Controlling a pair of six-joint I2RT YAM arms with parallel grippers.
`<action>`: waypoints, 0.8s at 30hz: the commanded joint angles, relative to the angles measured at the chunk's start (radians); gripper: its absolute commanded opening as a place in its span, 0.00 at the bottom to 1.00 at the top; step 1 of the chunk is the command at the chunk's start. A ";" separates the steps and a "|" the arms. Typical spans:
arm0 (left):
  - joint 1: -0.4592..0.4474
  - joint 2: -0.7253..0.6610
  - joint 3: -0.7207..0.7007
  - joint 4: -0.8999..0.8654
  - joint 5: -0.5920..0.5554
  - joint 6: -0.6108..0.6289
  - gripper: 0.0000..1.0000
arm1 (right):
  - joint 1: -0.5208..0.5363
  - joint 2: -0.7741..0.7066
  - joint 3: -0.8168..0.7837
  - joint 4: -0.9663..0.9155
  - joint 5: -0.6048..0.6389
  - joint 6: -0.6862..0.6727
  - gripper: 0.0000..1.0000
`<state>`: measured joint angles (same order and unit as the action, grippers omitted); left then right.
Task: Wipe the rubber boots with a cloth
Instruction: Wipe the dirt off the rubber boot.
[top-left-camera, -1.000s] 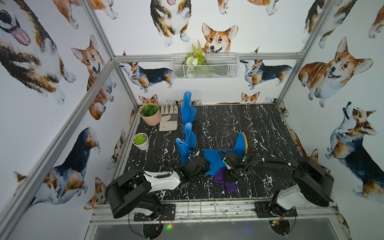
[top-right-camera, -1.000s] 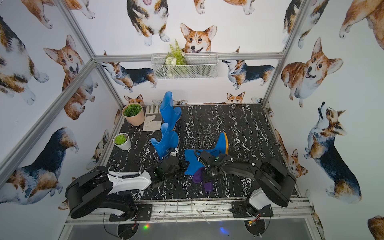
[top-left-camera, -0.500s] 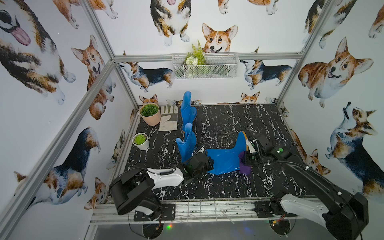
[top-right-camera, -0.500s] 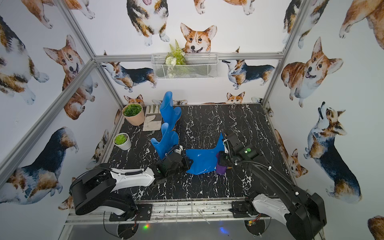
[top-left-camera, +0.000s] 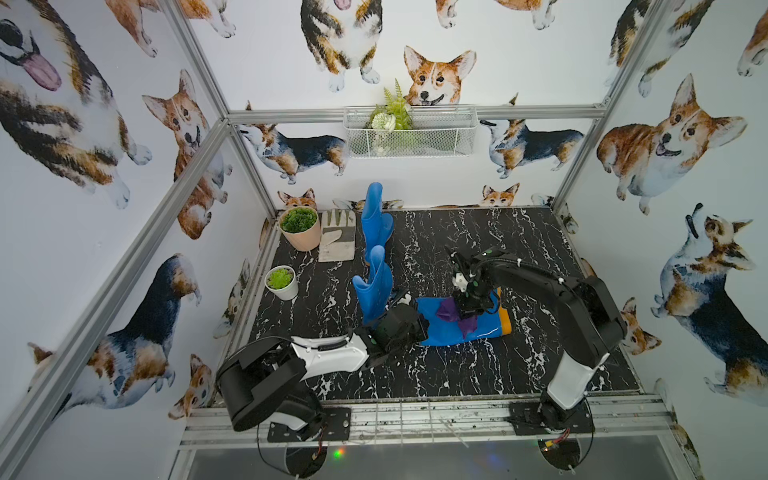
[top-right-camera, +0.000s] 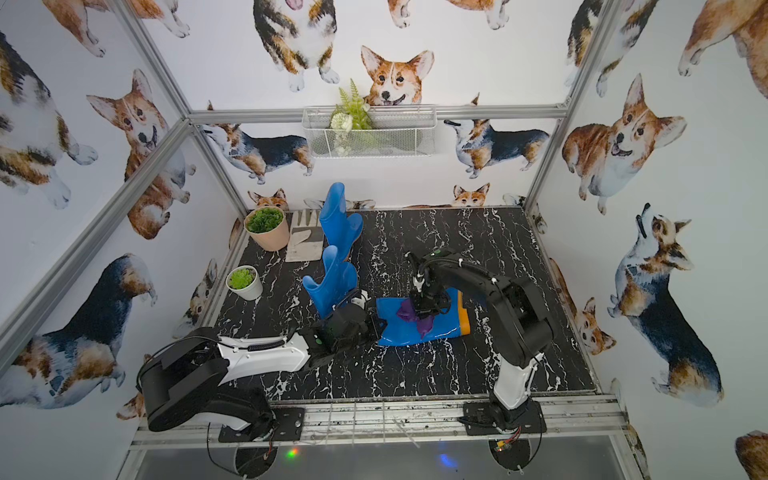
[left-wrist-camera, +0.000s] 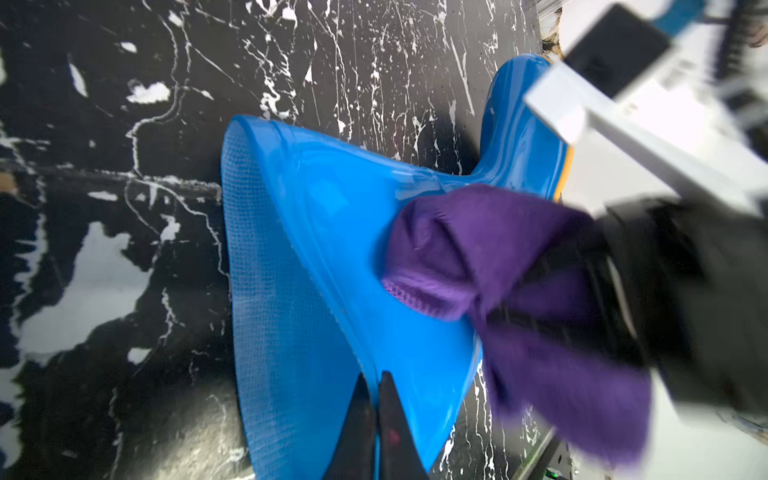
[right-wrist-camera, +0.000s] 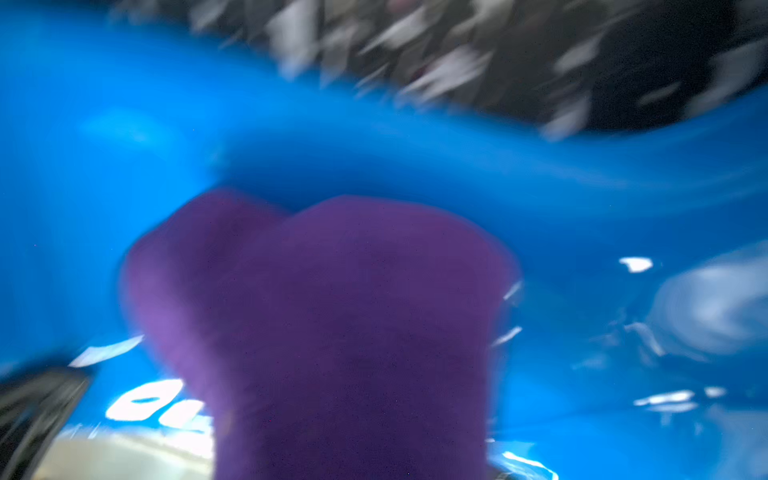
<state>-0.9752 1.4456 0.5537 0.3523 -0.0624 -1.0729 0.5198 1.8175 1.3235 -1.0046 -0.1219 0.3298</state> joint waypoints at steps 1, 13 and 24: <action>0.001 -0.014 -0.009 0.007 -0.010 0.008 0.00 | -0.112 0.040 0.094 -0.100 0.159 -0.070 0.00; -0.007 -0.019 0.001 -0.007 -0.029 0.016 0.00 | -0.173 0.067 0.480 -0.232 0.151 -0.074 0.00; -0.007 -0.031 0.004 -0.020 -0.030 0.038 0.00 | 0.032 0.101 0.139 -0.096 -0.047 -0.055 0.00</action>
<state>-0.9821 1.4265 0.5510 0.3420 -0.0784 -1.0573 0.5655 1.8904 1.4704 -1.1030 -0.1097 0.2920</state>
